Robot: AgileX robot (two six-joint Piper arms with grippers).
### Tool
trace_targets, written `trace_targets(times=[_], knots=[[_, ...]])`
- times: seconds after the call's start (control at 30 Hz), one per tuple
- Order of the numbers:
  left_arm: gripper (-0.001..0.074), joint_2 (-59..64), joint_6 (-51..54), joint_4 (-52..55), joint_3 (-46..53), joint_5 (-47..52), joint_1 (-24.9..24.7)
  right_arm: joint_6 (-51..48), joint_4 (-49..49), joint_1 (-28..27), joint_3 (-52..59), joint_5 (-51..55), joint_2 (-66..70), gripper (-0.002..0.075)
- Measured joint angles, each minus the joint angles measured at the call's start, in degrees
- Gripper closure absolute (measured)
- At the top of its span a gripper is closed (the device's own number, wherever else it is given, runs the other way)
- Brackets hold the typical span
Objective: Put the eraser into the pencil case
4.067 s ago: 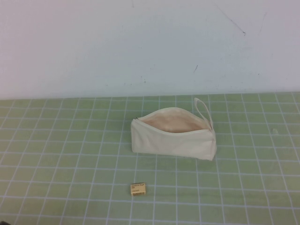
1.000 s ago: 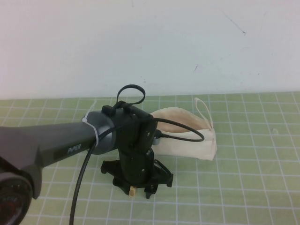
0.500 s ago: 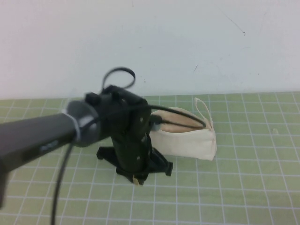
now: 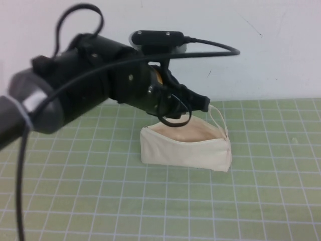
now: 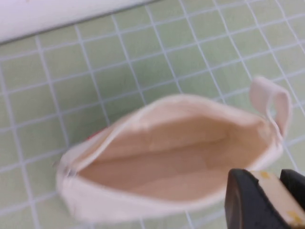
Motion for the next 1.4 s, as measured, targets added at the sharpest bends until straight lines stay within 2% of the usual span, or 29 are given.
trace_targets(times=[0.33, 0.4, 0.57, 0.63, 0.7, 0.8, 0.93, 1.0, 1.13, 1.27, 1.4], knots=[[0.063, 9.1, 2.3, 0.0, 0.0, -7.1, 0.0, 0.0, 0.0, 0.0, 0.0, 0.0, 0.0, 0.0727], [0.0588, 9.4, 2.8, 0.1, 0.0, -8.6, 0.0, 0.0, 0.0, 0.0, 0.0, 0.0, 0.0, 0.0727], [0.0361, 9.4, 3.1, 1.0, -0.4, -11.1, 0.0, 0.0, 0.0, 0.0, 0.0, 0.0, 0.0, 0.0727], [0.0315, 9.4, 3.1, 1.1, -0.4, -11.2, 0.4, 0.0, 0.0, 0.0, 0.0, 0.0, 0.0, 0.0727], [0.0303, 9.4, 3.1, 1.1, -0.5, -11.1, 1.1, 0.0, 0.0, 0.0, 0.0, 0.0, 0.0, 0.0727], [0.036, 8.6, 2.4, 1.8, -0.5, -9.0, 2.0, 0.0, 0.0, 0.0, 0.0, 0.0, 0.0, 0.0727], [0.0616, 3.7, 4.0, 7.2, 0.0, -5.0, 1.9, 0.0, 0.0, 0.0, 0.0, 0.0, 0.0, 0.0727], [0.068, -0.8, 4.8, 9.6, 1.9, -4.5, 1.3, 0.0, 0.0, 0.0, 0.0, 0.0, 0.0, 0.0727], [0.0725, -10.8, 3.7, 10.2, 10.0, -5.7, 0.1, 0.0, 0.0, 0.0, 0.0, 0.0, 0.0, 0.0727], [0.0735, -23.3, 2.9, 10.0, 21.5, -10.0, -0.9, 0.0, 0.0, 0.0, 0.0, 0.0, 0.0, 0.0727], [0.0735, -30.8, 1.6, 9.1, 29.1, -9.4, -1.1, 0.0, 0.0, 0.0, 0.0, 0.0, 0.0, 0.0727]])
